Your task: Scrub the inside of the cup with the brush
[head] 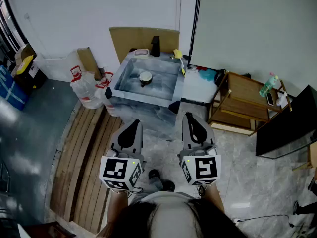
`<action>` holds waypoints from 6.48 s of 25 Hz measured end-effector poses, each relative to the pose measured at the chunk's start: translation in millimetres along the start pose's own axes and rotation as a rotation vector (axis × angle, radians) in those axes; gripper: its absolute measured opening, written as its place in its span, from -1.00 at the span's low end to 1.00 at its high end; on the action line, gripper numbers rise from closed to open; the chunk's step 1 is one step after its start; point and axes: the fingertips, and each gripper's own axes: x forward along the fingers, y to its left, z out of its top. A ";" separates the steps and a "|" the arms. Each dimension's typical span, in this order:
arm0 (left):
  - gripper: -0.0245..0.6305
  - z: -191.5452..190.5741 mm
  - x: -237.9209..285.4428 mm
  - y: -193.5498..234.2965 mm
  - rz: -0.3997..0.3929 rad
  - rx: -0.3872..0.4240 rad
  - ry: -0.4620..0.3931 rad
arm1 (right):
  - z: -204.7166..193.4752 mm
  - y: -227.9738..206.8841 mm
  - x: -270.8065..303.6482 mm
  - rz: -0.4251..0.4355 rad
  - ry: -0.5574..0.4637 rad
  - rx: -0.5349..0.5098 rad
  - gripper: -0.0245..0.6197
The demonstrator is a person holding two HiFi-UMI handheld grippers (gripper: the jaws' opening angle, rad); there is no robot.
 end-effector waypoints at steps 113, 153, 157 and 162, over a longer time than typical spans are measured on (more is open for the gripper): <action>-0.59 -264.7 431.9 242.7 0.044 -0.184 0.774 | -303.9 -221.3 423.0 -0.008 0.685 -0.071 -0.58; -0.53 -389.0 451.1 261.7 -0.040 -0.108 1.078 | -416.3 -254.8 446.0 -0.187 0.902 0.016 -0.68; -0.64 -389.0 451.3 258.5 -0.031 -0.108 1.071 | -414.5 -252.8 443.4 -0.184 0.900 0.024 -0.72; -0.69 -389.2 451.2 257.5 -0.030 -0.134 1.065 | -409.1 -251.6 440.8 -0.184 0.888 0.029 -0.74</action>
